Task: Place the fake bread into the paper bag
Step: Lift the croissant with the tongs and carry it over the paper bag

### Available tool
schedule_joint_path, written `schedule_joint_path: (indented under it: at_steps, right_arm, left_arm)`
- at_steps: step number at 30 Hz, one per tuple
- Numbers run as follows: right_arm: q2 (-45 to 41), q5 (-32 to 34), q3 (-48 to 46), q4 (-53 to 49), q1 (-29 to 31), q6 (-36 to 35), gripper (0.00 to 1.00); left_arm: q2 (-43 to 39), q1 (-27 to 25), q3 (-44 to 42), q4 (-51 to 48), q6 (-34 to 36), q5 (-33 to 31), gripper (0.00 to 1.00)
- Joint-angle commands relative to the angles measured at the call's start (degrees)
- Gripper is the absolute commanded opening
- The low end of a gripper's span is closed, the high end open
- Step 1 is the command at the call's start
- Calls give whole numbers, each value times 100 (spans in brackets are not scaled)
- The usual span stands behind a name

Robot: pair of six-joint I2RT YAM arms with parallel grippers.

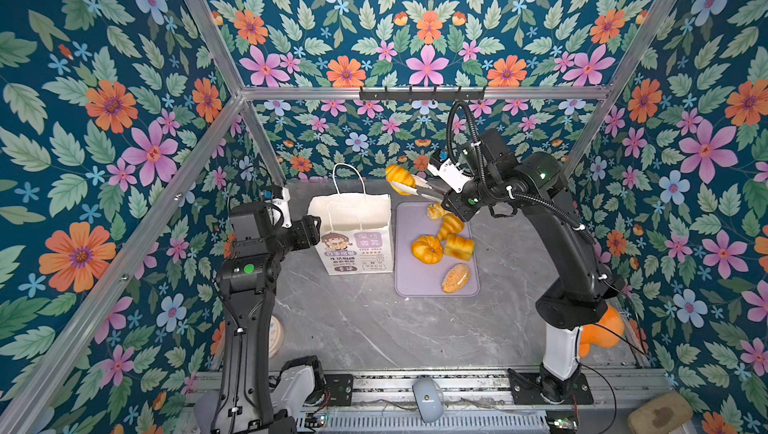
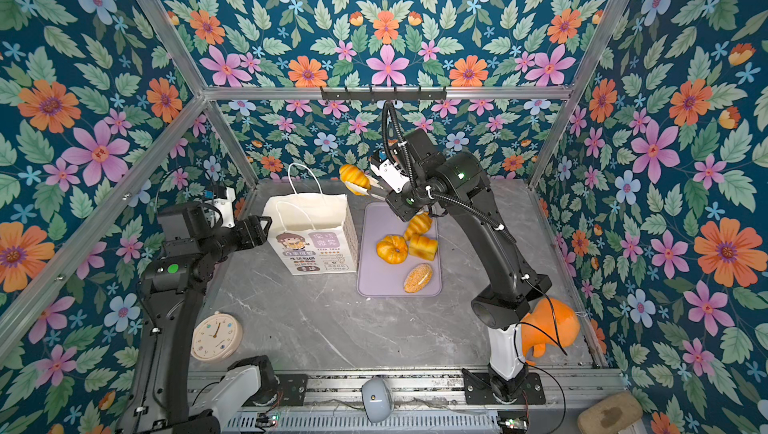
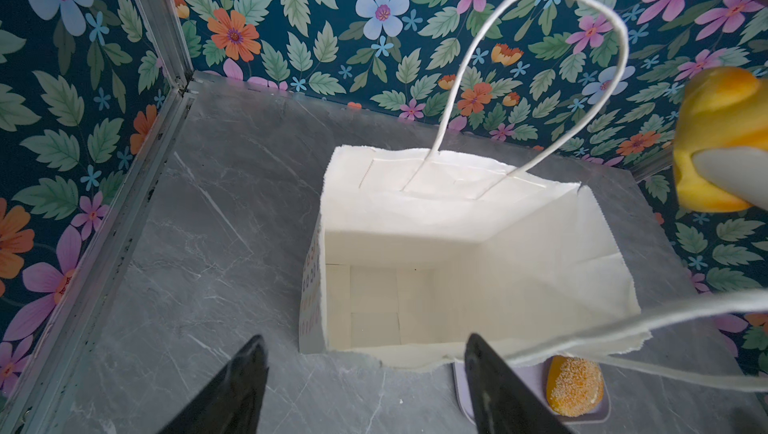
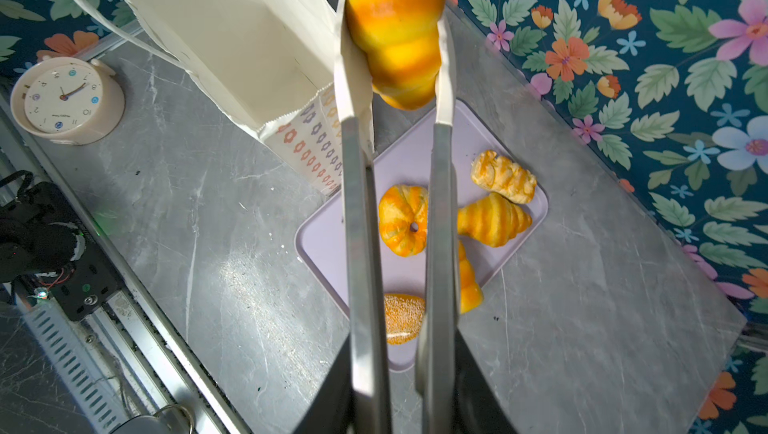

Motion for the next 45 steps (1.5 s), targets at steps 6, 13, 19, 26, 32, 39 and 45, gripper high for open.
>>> schedule_joint_path:
  at_steps: [6,13,19,26,32,39,45]
  right_arm:
    - [3,-1163,-140,981,24,-150,26]
    - [-4,-1357,-551,1066,231,-588,26]
    - [-105,-1602,-1008,1112,255,-893,26]
    - [-186,-1530,-1428,1267,247,-1208,26]
    - [39,-1474,-1212,1115,255,-1381,26]
    - [330,-1372,-856,925,254,-1548,26]
    - [702,-1213,-370,606,254,-1594,27]
  left_arm:
    - [9,0,-78,7,-76,125,75]
    - [0,0,-114,66,-111,200,75]
    - [1,-2,-140,87,-122,250,74]
    - [-26,-7,-151,103,-128,279,74]
    - [-40,-3,-184,97,-137,305,74]
    - [-68,-4,-202,92,-131,349,74]
    - [-67,-5,-201,94,-146,375,74]
